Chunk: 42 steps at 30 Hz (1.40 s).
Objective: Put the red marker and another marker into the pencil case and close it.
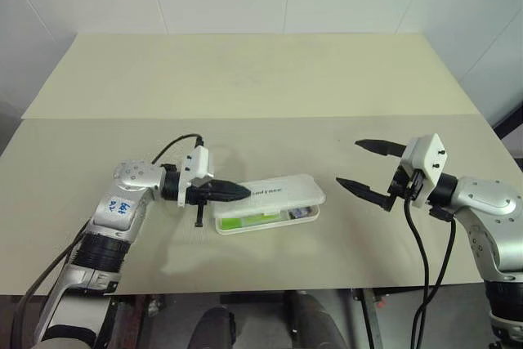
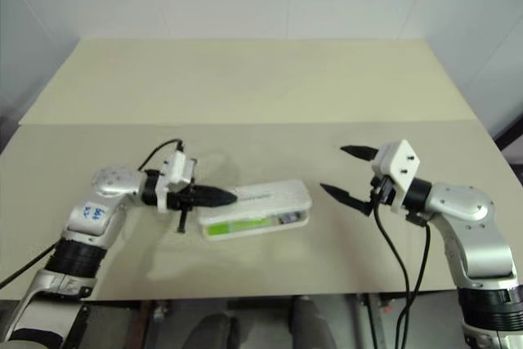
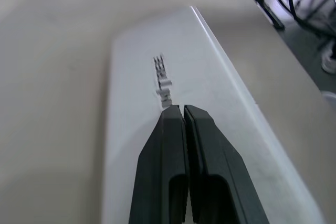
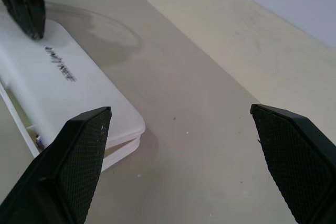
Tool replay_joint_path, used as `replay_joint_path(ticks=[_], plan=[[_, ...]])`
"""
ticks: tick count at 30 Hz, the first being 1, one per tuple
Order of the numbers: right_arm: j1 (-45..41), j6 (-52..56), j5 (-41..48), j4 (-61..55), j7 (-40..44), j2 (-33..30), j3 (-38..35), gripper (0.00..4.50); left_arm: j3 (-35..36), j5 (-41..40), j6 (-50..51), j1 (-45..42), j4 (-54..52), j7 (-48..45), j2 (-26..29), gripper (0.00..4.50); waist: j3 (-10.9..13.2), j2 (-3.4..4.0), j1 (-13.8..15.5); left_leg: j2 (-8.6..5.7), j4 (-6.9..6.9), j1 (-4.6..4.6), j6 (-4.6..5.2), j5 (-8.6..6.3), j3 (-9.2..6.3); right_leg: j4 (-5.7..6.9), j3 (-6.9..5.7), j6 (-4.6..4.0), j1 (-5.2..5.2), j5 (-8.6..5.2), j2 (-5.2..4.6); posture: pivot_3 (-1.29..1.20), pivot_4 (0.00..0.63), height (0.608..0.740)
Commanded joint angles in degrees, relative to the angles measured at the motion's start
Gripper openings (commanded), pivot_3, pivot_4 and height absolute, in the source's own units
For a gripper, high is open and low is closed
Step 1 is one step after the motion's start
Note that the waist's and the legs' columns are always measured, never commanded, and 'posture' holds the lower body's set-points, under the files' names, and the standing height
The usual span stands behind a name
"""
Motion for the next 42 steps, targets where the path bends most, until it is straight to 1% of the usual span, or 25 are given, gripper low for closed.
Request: replay_joint_path(ticks=[1,7,10,14,16,22,24,26,28,31,32,34,36,39,42], plan=[[0.72,-1.01,1.03,-2.08,-0.7,0.04,-1.66,4.5,-2.4,2.7,1.81,1.04,-2.13,1.83,-0.14,0.04,0.0,0.0,0.03,-0.01,0.01,0.0,0.0,0.0,0.0,0.01,0.01,0.0,0.0,0.0,0.0,0.0,0.15,0.74],[2.43,-0.72,1.27,-3.82,-1.76,0.27,-2.12,4.5,-5.2,6.41,3.89,0.75,-1.99,6.69,-2.34,0.04,-0.03,0.02,0.17,-0.03,0.04,0.17,0.03,0.02,-0.06,-0.02,0.0,0.02,0.3,0.01,-0.02,0.0,0.15,0.74],[3.16,-0.79,1.37,-4.52,-2.44,0.39,-2.21,4.5,-6.29,6.59,5.61,-0.77,-1.68,7.48,-3.87,0.04,-0.03,0.02,0.16,-0.07,0.06,0.2,0.08,0.05,-0.06,-0.01,0.03,0.07,0.34,0.03,-0.03,0.0,0.15,0.74],[3.79,-1.04,1.52,-4.84,-2.95,0.52,-2.36,4.5,-7.69,6.85,6.87,-1.38,-2.3,7.27,-4.12,0.04,-0.04,0.03,0.08,-0.09,0.06,0.21,0.12,0.08,-0.07,0.01,0.07,0.1,0.35,0.05,-0.01,0.0,0.15,0.74],[3.85,-1.24,1.55,-4.62,-2.97,0.55,-2.28,4.5,-6.93,5.82,7.68,-1.37,-2.89,8.01,-4.76,0.04,-0.04,0.04,0.08,-0.09,0.06,0.21,0.12,0.08,-0.07,0.02,0.07,0.09,0.35,0.05,-0.01,0.0,0.15,0.74],[2.28,-2.22,1.67,-2.16,-1.74,0.89,-1.22,4.5,4.35,-4.23,13.14,0.49,-5.75,12.26,-7.42,0.04,-0.04,0.03,-0.06,-0.08,0.07,0.17,0.13,0.08,-0.08,0.01,0.08,0.11,0.31,0.06,-0.02,0.0,0.15,0.74],[1.28,-2.7,1.53,-0.84,-1.19,1.06,-0.77,4.5,10.31,-6.06,9.07,1.0,-4.69,14.54,-7.85,0.04,-0.04,0.02,-0.13,-0.05,0.07,0.15,0.13,0.08,-0.09,0.01,0.06,0.1,0.26,0.06,0.0,0.0,0.15,0.74],[0.39,-3.01,1.45,0.27,-0.86,1.24,-0.56,4.5,14.72,-8.62,8.48,1.49,-4.69,14.89,-7.12,0.04,-0.04,0.02,-0.1,-0.02,0.05,0.15,0.13,0.08,-0.1,0.03,0.02,0.07,0.24,0.04,0.0,0.0,0.15,0.74],[-0.28,-3.3,1.38,1.23,-0.6,1.35,-0.49,4.5,18.55,-10.82,8.24,3.16,-5.55,13.66,-5.07,0.04,-0.04,0.03,-0.18,-0.01,0.02,0.16,0.13,0.08,-0.11,0.04,0.0,0.04,0.23,0.03,0.0,0.0,0.15,0.74],[-0.34,-4.04,1.41,2.2,0.0,1.13,-0.98,4.5,21.51,-12.37,6.83,6.16,-6.66,11.52,-2.33,0.65,-0.04,0.03,-0.14,0.0,-0.05,0.16,0.11,0.07,-0.08,0.01,-0.01,0.02,0.2,0.01,-0.02,0.0,0.15,0.74],[-0.06,-4.14,1.42,2.11,0.2,0.75,-1.4,4.5,22.45,-12.78,6.24,7.3,-6.74,10.44,-1.31,0.94,-0.04,0.03,-0.07,0.0,-0.05,0.15,0.1,0.07,-0.09,-0.01,-0.03,0.01,0.2,0.0,-0.04,0.0,0.15,0.74],[0.38,-4.32,1.7,2.19,0.74,0.05,-2.35,4.5,23.56,-13.99,6.66,8.86,-7.1,9.08,0.08,1.57,-0.03,0.02,0.15,-0.02,-0.05,0.11,0.1,0.06,-0.1,-0.07,-0.06,0.01,0.2,0.0,-0.1,0.0,0.15,0.74],[0.79,-4.48,1.89,2.02,1.18,-0.57,-3.07,4.5,23.84,-13.76,5.48,9.62,-6.79,8.14,1.15,2.33,-0.03,0.02,0.29,-0.05,-0.05,0.08,0.1,0.06,-0.13,-0.12,-0.09,0.01,0.21,0.01,-0.15,0.0,0.15,0.74],[1.57,-4.67,3.04,1.99,2.46,-1.87,-4.85,4.5,23.61,-13.03,4.71,9.67,-6.98,8.39,1.99,3.36,-0.03,0.02,0.23,-0.09,-0.03,0.04,0.1,0.06,-0.15,-0.17,-0.11,0.03,0.23,0.02,-0.21,0.0,0.15,0.74],[3.8,-3.5,5.02,-0.34,2.58,-3.69,-9.08,4.5,23.62,-13.45,3.94,7.96,-5.35,7.74,2.31,4.41,-0.03,0.02,0.16,-0.07,-0.06,0.04,0.1,0.05,-0.14,-0.17,-0.12,0.04,0.23,0.02,-0.18,0.0,0.15,0.74]])
